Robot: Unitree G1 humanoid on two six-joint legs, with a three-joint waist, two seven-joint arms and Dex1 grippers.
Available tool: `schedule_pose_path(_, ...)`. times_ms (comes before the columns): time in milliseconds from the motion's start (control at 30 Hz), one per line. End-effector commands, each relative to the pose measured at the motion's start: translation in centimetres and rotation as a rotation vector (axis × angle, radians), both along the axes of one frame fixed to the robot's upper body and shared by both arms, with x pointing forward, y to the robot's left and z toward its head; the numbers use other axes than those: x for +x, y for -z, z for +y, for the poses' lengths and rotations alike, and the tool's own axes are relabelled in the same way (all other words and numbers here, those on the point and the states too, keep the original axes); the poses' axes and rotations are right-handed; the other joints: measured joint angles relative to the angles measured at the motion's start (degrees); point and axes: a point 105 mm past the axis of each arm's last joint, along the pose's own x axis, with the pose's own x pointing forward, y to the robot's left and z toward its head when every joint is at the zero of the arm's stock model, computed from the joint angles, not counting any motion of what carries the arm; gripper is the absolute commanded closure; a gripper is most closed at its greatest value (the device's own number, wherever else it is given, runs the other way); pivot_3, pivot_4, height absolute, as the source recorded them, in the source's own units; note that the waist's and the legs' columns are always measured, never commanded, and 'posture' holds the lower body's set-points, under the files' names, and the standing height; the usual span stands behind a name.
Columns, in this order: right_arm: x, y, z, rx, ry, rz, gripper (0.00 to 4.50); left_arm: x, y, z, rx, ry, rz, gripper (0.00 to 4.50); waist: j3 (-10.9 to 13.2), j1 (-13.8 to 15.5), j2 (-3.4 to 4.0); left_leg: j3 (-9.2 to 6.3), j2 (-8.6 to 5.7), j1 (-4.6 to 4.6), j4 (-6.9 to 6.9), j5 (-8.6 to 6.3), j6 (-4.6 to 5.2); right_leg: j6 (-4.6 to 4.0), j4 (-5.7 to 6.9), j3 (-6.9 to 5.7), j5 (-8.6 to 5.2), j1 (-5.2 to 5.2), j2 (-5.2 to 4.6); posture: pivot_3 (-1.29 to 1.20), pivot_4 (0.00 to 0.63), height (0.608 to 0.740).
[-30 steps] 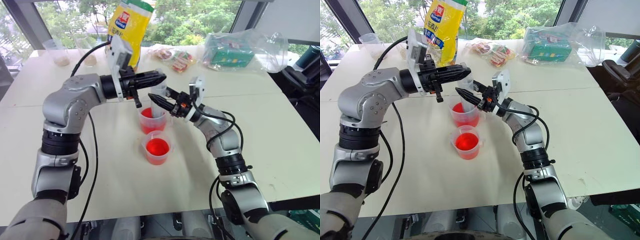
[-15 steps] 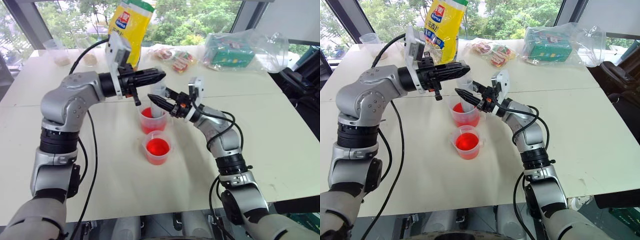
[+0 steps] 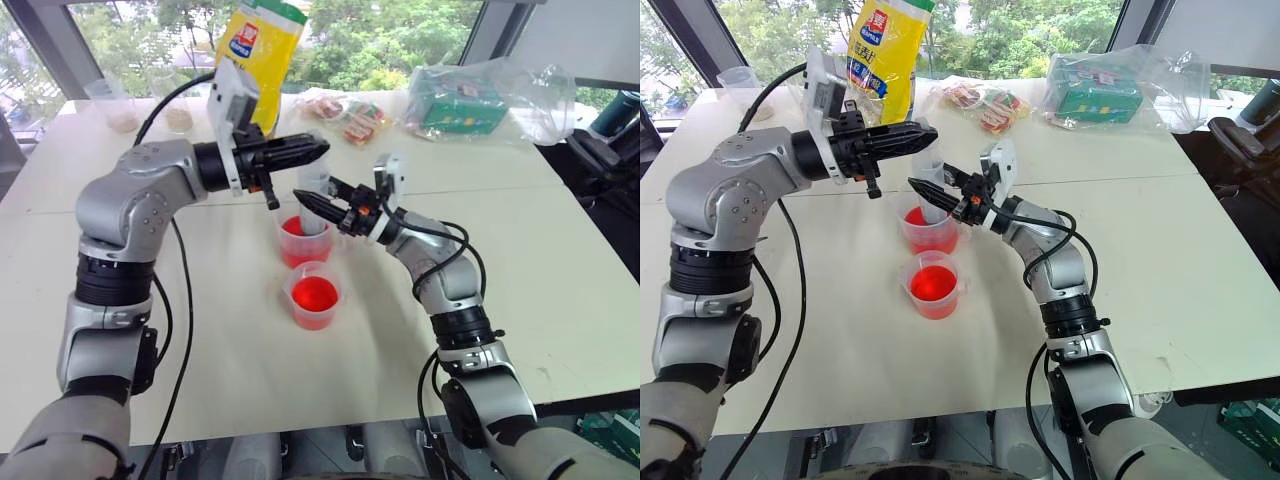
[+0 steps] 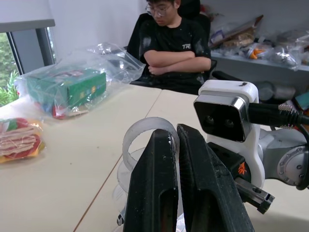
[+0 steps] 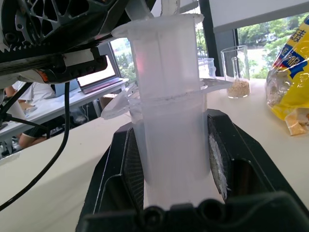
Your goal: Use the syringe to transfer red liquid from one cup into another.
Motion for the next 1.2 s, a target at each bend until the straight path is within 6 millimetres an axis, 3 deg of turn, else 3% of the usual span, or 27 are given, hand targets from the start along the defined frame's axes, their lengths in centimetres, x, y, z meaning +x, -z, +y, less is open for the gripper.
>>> schedule_pose_path(33,-1.0,-2.9,0.6,0.027,-0.058,-0.081,3.05,-1.0,-1.6,1.1,-0.021,-0.012,-0.075,3.55,0.0,-0.1,0.0,0.01,0.0,0.0,0.0,0.0,0.0,0.0,0.01,0.01,0.0,-0.01,0.0,0.0,0.15,0.74)
schedule_pose_path(267,-0.8,-5.3,-0.2,0.055,-0.044,-0.116,3.05,-1.4,-0.9,3.0,0.001,-0.059,-0.048,0.32,0.0,0.1,0.0,0.0,0.0,0.01,0.01,0.0,-0.01,-0.01,0.1,0.02,0.0,-0.02,-0.02,0.0,0.15,0.74)
schedule_pose_path(300,-0.8,-5.5,-0.3,0.056,-0.043,-0.118,3.05,-1.6,-0.9,3.3,0.0,-0.06,-0.046,0.03,0.0,0.1,0.0,-0.01,0.0,0.01,0.01,0.01,-0.01,-0.01,0.1,0.02,0.0,-0.03,-0.02,0.0,0.15,0.74)
schedule_pose_path(533,-1.4,-7.6,-1.0,0.091,-0.054,-0.143,3.05,-2.1,-0.9,6.0,0.006,-0.127,-0.026,0.03,0.0,-0.1,0.0,-0.01,0.02,0.01,0.01,0.01,-0.01,-0.01,0.14,0.02,-0.01,-0.06,-0.01,0.0,0.15,0.74)
schedule_pose_path(667,-3.7,-10.1,-1.8,0.131,-0.128,-0.144,3.05,-1.9,-1.5,6.7,-0.013,-0.161,-0.044,0.03,0.0,0.3,0.01,-0.01,0.01,0.0,0.01,0.01,-0.01,-0.01,0.13,0.01,-0.01,-0.05,-0.03,0.0,0.15,0.74)
schedule_pose_path(767,-5.8,-10.7,-2.2,0.123,-0.218,-0.109,3.05,-1.8,-1.8,6.8,-0.023,-0.169,-0.053,0.03,0.0,0.3,0.0,-0.03,0.0,0.0,0.02,0.0,-0.01,-0.02,0.12,0.01,-0.01,-0.04,-0.06,0.0,0.15,0.74)
schedule_pose_path(933,-8.4,-9.0,-2.6,0.061,-0.291,-0.043,3.05,-1.8,-2.1,6.6,-0.028,-0.157,-0.058,0.03,0.0,0.2,-0.01,-0.02,0.01,0.01,0.01,0.0,0.0,-0.02,0.11,0.01,-0.01,-0.04,-0.04,0.0,0.15,0.74)
schedule_pose_path(1100,-8.6,-5.3,-2.1,-0.009,-0.253,-0.003,3.05,-2.3,-2.7,5.9,-0.045,-0.097,-0.048,0.03,0.0,0.2,-0.01,0.0,0.01,0.01,0.02,0.0,0.0,-0.02,0.12,0.01,-0.01,-0.05,-0.03,0.0,0.15,0.74)
schedule_pose_path(1200,-8.7,-4.3,-1.7,-0.019,-0.244,0.002,3.05,-2.7,-2.6,5.6,-0.042,-0.063,-0.031,0.03,0.0,0.1,-0.01,0.01,0.0,0.01,0.01,0.0,0.0,-0.01,0.12,0.02,-0.02,-0.05,-0.01,0.0,0.15,0.74)
